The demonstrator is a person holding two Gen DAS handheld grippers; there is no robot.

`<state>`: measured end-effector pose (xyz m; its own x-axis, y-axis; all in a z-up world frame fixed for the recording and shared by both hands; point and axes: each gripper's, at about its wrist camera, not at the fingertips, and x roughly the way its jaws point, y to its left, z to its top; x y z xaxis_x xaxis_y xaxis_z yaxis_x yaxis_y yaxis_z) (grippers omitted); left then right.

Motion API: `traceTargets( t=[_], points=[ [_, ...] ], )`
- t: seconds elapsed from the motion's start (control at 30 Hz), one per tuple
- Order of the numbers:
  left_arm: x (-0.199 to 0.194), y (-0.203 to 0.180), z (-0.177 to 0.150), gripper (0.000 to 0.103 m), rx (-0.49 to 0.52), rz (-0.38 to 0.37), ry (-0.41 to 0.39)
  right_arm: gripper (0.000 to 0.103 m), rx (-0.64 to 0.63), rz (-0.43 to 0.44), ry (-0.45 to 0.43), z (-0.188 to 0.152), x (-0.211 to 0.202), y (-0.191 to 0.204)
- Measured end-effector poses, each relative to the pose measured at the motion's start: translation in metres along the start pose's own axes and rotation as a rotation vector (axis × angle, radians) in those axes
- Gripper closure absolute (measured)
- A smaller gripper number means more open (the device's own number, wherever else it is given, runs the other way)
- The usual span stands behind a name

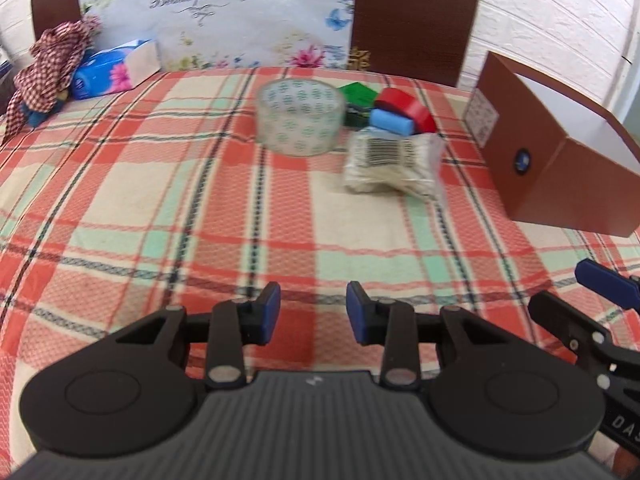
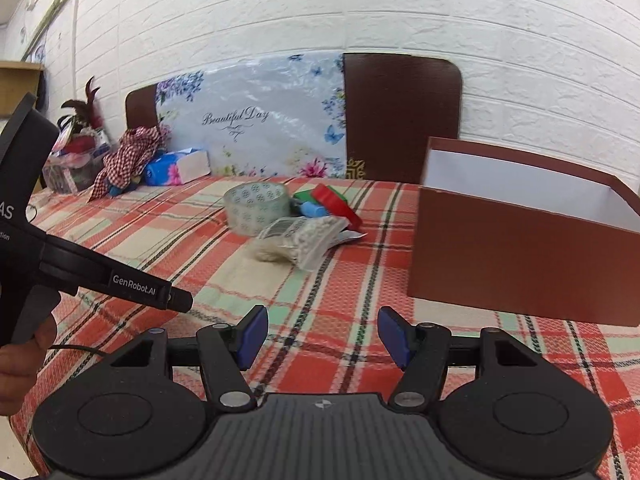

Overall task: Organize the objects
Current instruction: 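Grasp the bag of cotton swabs with the left gripper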

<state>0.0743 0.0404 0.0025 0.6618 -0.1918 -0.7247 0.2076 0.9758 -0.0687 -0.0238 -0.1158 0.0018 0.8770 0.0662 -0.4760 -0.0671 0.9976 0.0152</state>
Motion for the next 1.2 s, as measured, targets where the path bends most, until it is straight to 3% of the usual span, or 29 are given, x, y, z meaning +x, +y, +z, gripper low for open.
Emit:
traceTargets(
  t=[0.2, 0.27, 0.37, 0.53, 0.6, 0.63, 0.83, 0.87, 0.9, 1.03, 1.13, 1.2],
  points=[
    [0.012, 0.027, -0.002, 0.059, -0.017, 0.062, -0.029, 0.041, -0.061, 0.019, 0.037, 0.006, 0.027, 0.014],
    [0.018, 0.039, -0.004, 0.054, -0.011, 0.094, -0.079, 0.041, -0.054, 0.018, 0.040, 0.014, 0.046, 0.013],
    [0.029, 0.048, -0.015, 0.036, 0.067, 0.161, -0.203, 0.041, 0.018, 0.033, 0.043, 0.034, 0.082, 0.003],
    [0.033, 0.061, -0.015, 0.033, 0.024, 0.116, -0.239, 0.042, 0.107, 0.042, 0.072, 0.062, 0.138, 0.003],
    [0.033, 0.059, -0.015, 0.033, 0.028, 0.121, -0.241, 0.048, 0.100, 0.028, 0.106, 0.065, 0.156, 0.006],
    [0.033, 0.058, -0.014, 0.033, 0.028, 0.122, -0.241, 0.061, 0.109, 0.035, 0.116, 0.064, 0.158, 0.003],
    [0.033, 0.054, -0.016, 0.032, 0.032, 0.129, -0.241, 0.086, 0.118, 0.050, 0.105, 0.051, 0.113, -0.008],
    [0.033, 0.054, -0.016, 0.032, 0.034, 0.130, -0.241, 0.099, 0.112, 0.056, 0.109, 0.046, 0.101, -0.012],
    [0.033, 0.055, -0.016, 0.032, 0.034, 0.131, -0.242, 0.102, 0.110, 0.059, 0.113, 0.038, 0.089, -0.016],
    [0.032, 0.053, -0.016, 0.031, 0.043, 0.144, -0.238, 0.100, 0.111, 0.013, 0.139, 0.000, 0.036, -0.032],
    [0.030, 0.052, -0.010, 0.032, 0.034, 0.138, -0.208, 0.086, 0.093, -0.018, 0.127, -0.019, 0.003, -0.038],
    [0.025, 0.051, 0.001, 0.032, -0.006, 0.056, -0.171, 0.071, 0.045, -0.031, 0.101, -0.022, -0.006, -0.040]
  ],
)
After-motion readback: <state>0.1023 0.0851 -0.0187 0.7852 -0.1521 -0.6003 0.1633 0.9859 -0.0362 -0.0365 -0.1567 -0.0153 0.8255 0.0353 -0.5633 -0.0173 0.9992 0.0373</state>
